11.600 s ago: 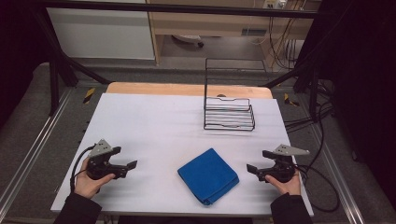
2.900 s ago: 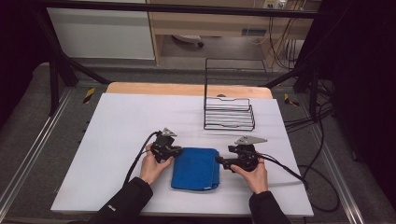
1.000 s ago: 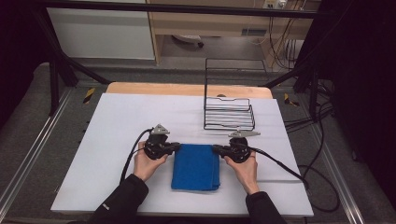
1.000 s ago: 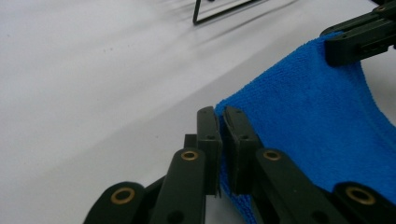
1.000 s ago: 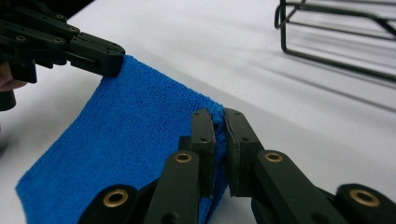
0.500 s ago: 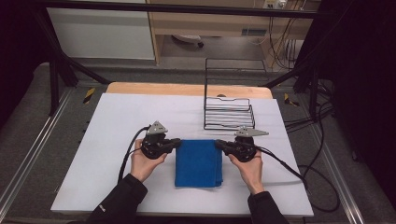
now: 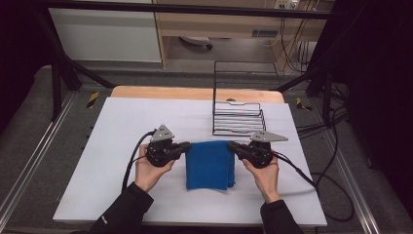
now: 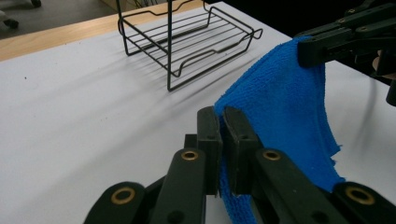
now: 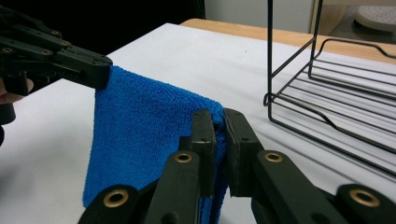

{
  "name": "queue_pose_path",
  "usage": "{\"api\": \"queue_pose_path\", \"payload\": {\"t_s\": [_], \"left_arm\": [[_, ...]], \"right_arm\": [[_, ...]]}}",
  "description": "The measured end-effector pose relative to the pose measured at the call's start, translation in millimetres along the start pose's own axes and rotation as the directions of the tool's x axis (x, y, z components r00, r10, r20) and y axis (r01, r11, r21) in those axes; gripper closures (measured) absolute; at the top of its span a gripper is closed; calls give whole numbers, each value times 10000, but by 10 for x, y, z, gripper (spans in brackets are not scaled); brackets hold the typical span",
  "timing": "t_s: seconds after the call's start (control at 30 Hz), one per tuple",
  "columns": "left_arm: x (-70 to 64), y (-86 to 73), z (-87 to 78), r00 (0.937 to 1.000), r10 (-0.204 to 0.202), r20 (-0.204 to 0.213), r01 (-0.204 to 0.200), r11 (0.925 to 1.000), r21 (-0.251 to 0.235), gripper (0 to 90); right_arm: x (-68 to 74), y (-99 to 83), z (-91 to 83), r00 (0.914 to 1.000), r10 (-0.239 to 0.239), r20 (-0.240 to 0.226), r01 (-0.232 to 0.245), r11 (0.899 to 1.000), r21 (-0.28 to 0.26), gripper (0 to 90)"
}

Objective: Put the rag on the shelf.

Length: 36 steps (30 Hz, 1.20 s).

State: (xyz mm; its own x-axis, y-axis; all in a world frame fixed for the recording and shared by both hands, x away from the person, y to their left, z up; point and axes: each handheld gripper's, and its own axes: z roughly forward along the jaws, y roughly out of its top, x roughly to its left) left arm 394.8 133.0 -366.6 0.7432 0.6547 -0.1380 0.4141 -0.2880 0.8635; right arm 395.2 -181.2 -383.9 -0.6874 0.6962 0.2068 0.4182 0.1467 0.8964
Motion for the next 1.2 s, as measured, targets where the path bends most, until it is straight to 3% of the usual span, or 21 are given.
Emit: {"api": "queue_pose_path", "payload": {"t_s": [0.67,1.2], "left_arm": [[-147,141,-168,9997,221,82,-213,9958,-891,855],[-233,350,-236,9987,496,-81,-503,9836,-1735,855]], "right_arm": [[100,186,-252,9985,-535,139,545,9948,-861,839],[226,385,-480,9910,-1171,654,1259,9801,-1534,839]]}}
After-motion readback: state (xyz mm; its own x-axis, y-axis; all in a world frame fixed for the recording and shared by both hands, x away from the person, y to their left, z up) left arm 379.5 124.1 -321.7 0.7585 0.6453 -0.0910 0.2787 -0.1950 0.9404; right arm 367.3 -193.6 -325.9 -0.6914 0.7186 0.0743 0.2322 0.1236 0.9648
